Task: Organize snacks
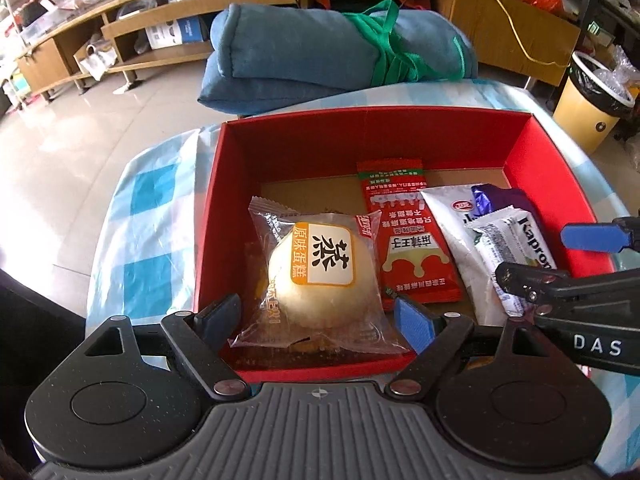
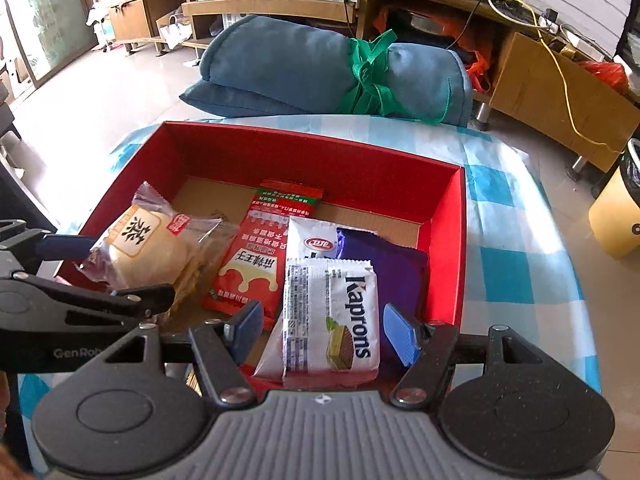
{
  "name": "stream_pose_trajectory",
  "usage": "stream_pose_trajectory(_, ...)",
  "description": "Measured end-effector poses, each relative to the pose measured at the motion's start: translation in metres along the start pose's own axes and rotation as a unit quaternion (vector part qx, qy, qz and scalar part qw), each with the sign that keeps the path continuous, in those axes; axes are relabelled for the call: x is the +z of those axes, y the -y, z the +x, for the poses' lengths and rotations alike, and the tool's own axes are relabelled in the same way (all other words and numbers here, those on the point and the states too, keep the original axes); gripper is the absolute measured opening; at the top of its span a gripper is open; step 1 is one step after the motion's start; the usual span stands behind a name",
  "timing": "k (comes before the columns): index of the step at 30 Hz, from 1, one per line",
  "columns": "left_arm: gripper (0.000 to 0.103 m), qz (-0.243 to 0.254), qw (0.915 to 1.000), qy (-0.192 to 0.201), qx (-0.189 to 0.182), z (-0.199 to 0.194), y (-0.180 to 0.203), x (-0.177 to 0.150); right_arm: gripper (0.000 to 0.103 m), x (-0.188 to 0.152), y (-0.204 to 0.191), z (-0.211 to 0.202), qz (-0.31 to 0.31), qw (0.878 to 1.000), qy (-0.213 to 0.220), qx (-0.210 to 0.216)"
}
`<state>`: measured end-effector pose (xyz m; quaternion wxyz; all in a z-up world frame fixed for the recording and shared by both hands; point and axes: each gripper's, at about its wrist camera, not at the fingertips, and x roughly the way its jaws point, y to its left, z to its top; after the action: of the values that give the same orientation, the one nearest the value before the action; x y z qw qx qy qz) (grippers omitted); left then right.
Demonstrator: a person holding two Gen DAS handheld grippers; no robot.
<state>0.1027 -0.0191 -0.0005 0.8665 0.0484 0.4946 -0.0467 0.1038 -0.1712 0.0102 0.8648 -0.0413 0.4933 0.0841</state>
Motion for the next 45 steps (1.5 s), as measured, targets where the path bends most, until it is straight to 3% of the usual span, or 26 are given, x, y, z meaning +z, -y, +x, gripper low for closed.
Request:
stream_pose_trajectory(24,0.088,-0.002,0.9996,0.018,-0.019,-0.032,-0.002,-0.026,0.062,-0.031,-0.008,-0.037,0.014,1.0,0.023,0.01)
stream_pose_trajectory(39,0.088,0.005,0.9997,0.001,-0.024,-0.033,0.002,-0.047,0.062,-0.053,-0.016,-0.042,0.008,1.0,0.007,0.006)
stream_pose_trajectory(45,0.088,0.005,0.9992,-0.027,-0.03,-0.018,0.005,-0.055,0.062,-0.061,-0.016,-0.034,0.012,1.0,-0.016,0.01)
